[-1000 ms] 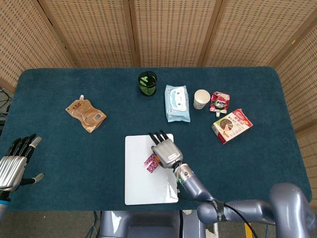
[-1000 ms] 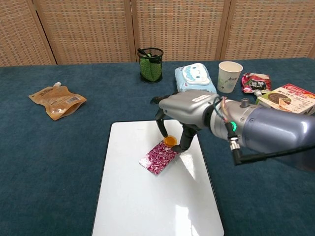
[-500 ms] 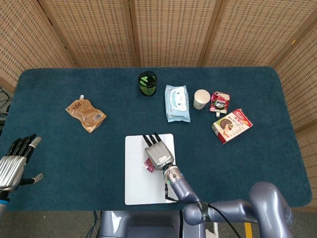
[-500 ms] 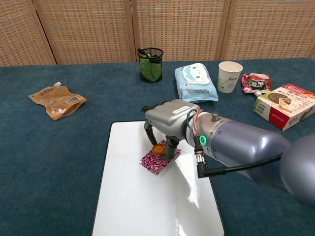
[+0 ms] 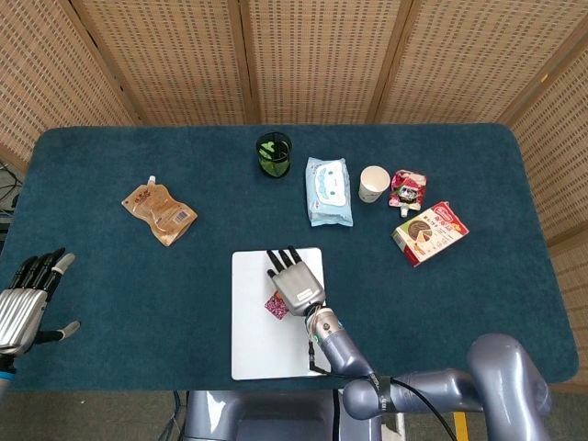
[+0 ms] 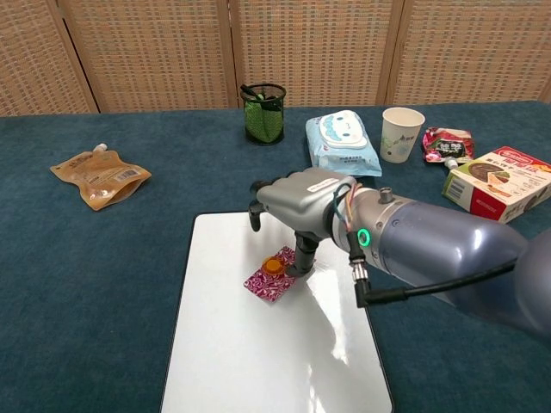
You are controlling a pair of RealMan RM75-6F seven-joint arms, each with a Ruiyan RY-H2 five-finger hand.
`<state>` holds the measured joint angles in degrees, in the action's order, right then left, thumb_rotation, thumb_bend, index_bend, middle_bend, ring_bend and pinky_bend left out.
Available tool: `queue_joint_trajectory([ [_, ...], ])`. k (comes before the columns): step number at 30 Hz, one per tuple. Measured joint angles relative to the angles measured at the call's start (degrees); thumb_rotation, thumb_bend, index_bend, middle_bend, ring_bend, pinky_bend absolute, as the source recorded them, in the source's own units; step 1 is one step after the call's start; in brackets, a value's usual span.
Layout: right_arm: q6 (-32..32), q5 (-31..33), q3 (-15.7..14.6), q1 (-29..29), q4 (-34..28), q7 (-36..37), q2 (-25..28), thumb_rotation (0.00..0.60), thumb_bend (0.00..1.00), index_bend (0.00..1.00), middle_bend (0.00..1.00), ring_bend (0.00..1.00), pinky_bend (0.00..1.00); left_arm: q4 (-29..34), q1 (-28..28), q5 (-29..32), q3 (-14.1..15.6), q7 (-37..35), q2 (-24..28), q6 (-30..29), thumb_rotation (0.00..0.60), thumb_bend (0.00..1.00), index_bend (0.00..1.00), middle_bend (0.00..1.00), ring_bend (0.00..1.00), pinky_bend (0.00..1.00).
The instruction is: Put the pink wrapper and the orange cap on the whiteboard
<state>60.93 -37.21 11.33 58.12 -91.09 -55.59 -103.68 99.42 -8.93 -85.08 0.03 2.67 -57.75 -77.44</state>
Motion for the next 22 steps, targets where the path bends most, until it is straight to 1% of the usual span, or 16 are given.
queue_joint_trajectory([
  [3,1.2,-2.6,-0.2,-0.8,-3.2,0.8,3.0,0.600,0.31,0.23,0.00,0.00,0.00,-0.1,0.1,0.0,-0.1,-0.6,0.1,-0.3,0.600,0.00,0.00,0.00,0.00,0.00],
  [4,1.8,-4.4,-0.5,-1.4,-4.7,1.4,4.8,0.600,0.30,0.22,0.00,0.00,0.00,-0.2,0.1,-0.1,-0.1,-0.8,0.2,-0.5,0.600,0.00,0.00,0.00,0.00,0.00],
  [6,2.7,-7.9,-1.2,-2.6,-6.8,2.8,8.2,0.600,0.24,0.17,0.00,0.00,0.00,-0.3,0.2,-0.4,-0.2,-0.8,0.1,-0.8,0.600,0.00,0.00,0.00,0.00,0.00],
  [9,4.9,-15.7,-2.8,-5.4,-9.1,6.9,14.5,0.600,0.14,0.11,0.00,0.00,0.00,-0.6,0.3,-0.8,-0.2,-0.8,-0.1,-1.4,0.600,0.00,0.00,0.00,0.00,0.00],
  [10,6.0,-19.3,-3.7,-6.9,-9.5,9.5,17.2,0.600,0.12,0.09,0.00,0.00,0.00,-0.6,0.3,-0.9,-0.3,-0.8,-0.2,-1.6,0.600,0.00,0.00,0.00,0.00,0.00],
  [12,8.0,-24.7,-5.2,-9.5,-9.6,14.1,20.7,0.600,0.06,0.05,0.00,0.00,0.00,-0.7,0.5,-1.1,-0.3,-0.8,-0.3,-2.0,0.600,0.00,0.00,0.00,0.00,0.00],
  [14,10.7,-29.8,-6.9,-12.8,-8.7,20.6,24.0,0.600,0.05,0.04,0.00,0.00,0.00,-0.8,0.6,-1.2,-0.4,-0.8,-0.4,-2.4,0.600,0.00,0.00,0.00,0.00,0.00],
  [18,16.6,-36.1,-10.3,-19.8,-4.2,33.8,28.2,0.600,0.01,0.04,0.00,0.00,0.00,-0.9,1.1,-1.6,-0.2,-1.0,-0.5,-3.1,0.600,0.00,0.00,0.00,0.00,0.00],
  [19,18.6,-37.7,-11.2,-22.0,-1.8,37.7,28.8,0.600,0.00,0.03,0.00,0.00,0.00,-0.9,1.1,-1.7,-0.2,-1.0,-0.5,-3.2,0.600,0.00,0.00,0.00,0.00,0.00],
  [21,21.3,-39.7,-12.4,-25.3,2.6,43.1,29.3,0.600,0.00,0.01,0.00,0.00,0.00,-0.8,1.3,-2.0,-0.2,-1.1,-0.5,-3.7,0.600,0.00,0.00,0.00,0.00,0.00],
  [22,23.0,-40.8,-13.2,-27.5,5.7,46.2,29.3,0.600,0.00,0.00,0.00,0.00,0.00,-0.8,1.3,-2.2,-0.2,-1.0,-0.5,-3.9,0.600,0.00,0.00,0.00,0.00,0.00],
])
